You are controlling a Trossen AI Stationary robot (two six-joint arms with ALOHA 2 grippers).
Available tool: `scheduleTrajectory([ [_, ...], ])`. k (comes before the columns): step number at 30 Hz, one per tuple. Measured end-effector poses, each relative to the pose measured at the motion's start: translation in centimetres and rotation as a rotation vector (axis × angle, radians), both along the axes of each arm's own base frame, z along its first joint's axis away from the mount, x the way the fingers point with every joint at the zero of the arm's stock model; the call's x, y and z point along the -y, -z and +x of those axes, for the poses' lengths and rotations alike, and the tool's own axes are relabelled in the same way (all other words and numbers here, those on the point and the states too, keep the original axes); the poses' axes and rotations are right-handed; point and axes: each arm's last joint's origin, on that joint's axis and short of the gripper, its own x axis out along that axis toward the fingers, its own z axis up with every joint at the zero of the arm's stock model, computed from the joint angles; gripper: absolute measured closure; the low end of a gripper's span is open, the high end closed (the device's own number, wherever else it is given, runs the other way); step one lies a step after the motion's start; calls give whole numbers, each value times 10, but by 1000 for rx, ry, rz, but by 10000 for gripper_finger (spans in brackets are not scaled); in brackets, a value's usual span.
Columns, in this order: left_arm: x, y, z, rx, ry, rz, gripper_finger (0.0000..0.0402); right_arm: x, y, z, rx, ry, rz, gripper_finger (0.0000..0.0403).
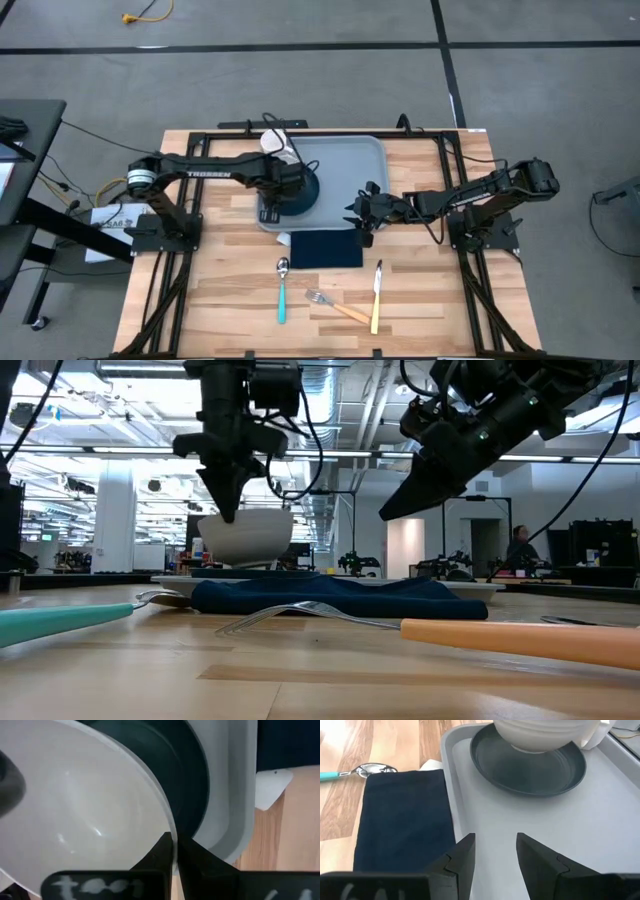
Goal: Set up tray
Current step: Put the white bowl on the black plate
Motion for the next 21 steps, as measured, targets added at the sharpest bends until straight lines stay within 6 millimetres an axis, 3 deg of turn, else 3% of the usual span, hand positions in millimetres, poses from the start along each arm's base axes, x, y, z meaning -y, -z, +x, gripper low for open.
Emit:
scheduleTrajectory([
  [21,1,4,5,20,-11,-36,384,0,0,0,0,0,0,269],
])
